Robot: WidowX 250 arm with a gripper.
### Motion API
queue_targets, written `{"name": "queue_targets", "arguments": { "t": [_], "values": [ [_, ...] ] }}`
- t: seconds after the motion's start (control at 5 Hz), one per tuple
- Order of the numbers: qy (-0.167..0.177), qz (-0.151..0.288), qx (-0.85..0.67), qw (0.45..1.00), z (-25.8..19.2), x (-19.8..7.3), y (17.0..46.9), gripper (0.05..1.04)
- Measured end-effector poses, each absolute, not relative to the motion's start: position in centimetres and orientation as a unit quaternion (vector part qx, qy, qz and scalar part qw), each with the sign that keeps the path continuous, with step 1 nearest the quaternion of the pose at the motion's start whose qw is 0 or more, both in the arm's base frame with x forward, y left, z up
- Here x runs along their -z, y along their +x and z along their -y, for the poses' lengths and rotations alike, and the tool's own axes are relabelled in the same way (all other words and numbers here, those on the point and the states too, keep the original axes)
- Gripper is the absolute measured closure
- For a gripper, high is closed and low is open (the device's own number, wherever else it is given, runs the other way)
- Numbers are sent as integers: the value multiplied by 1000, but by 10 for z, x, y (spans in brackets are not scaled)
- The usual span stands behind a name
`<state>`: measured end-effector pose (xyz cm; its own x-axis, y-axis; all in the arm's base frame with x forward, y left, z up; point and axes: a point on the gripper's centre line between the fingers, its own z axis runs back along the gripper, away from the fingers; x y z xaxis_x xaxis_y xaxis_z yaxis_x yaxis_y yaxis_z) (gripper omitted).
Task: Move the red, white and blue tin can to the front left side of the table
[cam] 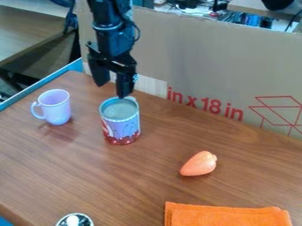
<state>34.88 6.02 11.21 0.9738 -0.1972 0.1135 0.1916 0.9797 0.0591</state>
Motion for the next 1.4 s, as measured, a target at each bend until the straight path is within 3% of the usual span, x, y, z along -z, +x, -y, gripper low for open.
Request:
{"name": "queue_targets", "arguments": {
  "t": [0.2,0.6,0.8,1.0,1.4],
  "values": [
    [8,45,102,994,-49,-106,367,76],
    [16,81,70,994,-47,-100,382,76],
    [30,83,66,994,-48,-90,387,76],
    [21,80,69,994,-44,-78,390,76],
    [26,44,71,996,-46,-42,360,76]
  ]
}}
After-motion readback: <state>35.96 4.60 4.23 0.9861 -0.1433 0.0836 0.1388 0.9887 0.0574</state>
